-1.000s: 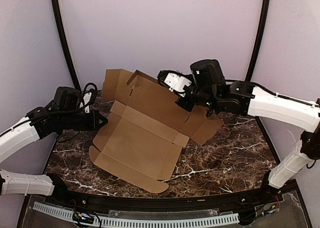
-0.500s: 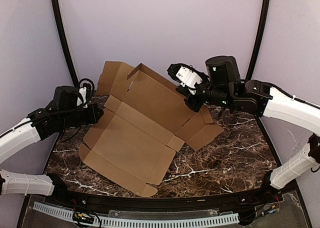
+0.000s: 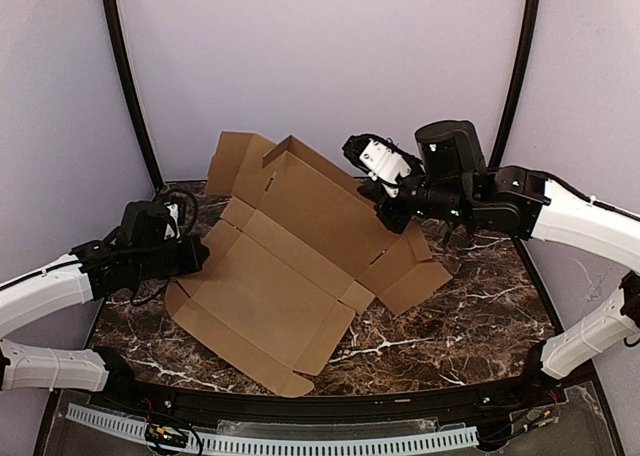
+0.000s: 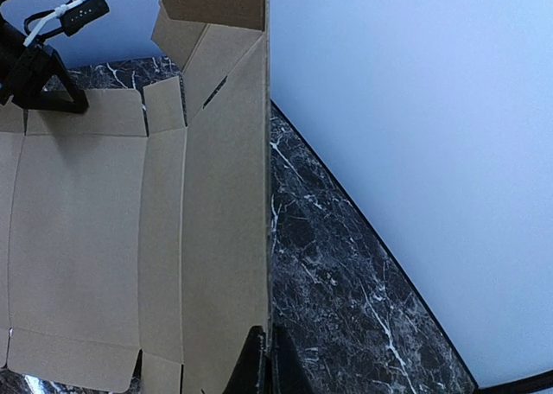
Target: Fold the paper box
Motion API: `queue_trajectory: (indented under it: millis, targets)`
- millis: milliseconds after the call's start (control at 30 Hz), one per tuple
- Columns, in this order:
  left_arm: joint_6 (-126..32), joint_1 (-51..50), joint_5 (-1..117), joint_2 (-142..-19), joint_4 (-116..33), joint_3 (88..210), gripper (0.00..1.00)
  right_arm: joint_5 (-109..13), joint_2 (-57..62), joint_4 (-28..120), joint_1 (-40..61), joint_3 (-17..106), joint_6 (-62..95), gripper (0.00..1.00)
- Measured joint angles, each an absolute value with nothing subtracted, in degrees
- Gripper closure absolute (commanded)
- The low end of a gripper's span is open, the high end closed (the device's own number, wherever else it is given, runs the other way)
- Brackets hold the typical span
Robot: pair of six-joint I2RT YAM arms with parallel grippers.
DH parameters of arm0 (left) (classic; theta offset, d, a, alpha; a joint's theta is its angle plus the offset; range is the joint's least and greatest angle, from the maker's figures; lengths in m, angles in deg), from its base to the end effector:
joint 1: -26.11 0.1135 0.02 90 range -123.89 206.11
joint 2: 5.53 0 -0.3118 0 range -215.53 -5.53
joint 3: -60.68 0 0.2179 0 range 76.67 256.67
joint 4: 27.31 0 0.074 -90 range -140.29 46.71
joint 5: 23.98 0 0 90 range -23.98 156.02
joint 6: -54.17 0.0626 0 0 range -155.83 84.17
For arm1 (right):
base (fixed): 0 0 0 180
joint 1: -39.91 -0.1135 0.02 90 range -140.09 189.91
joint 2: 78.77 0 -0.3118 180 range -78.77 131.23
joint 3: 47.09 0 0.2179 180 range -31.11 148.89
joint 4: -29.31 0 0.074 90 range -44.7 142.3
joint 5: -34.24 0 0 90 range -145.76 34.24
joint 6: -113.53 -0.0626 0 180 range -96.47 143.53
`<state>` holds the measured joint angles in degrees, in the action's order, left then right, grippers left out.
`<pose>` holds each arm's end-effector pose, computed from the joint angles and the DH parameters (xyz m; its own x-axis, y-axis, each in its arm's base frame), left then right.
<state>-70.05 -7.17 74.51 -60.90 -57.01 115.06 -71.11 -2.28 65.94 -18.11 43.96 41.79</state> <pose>0.1535 -0.0897 0.2969 -0.5983 -0.2726 -0.7534 0.1210 0.8988 -0.4213 0.1637 0.2309 0.4210 0.0266 -0.5279 -0.8489 -0.7158 0.5828 -0.3848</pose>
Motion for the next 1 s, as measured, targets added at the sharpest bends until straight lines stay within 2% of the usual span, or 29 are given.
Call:
queue_trajectory:
  millis: [367,1000]
  targets:
    - [-71.27,-7.17,74.71,-60.27,-53.36,107.76,0.99,-72.03,2.66,65.94,-18.11,43.63,40.39,1.00]
    - [-74.07,-7.17,74.99,-71.48,-41.25,98.99,0.99,-71.29,8.67,66.27,-18.11,44.68,40.33,1.00]
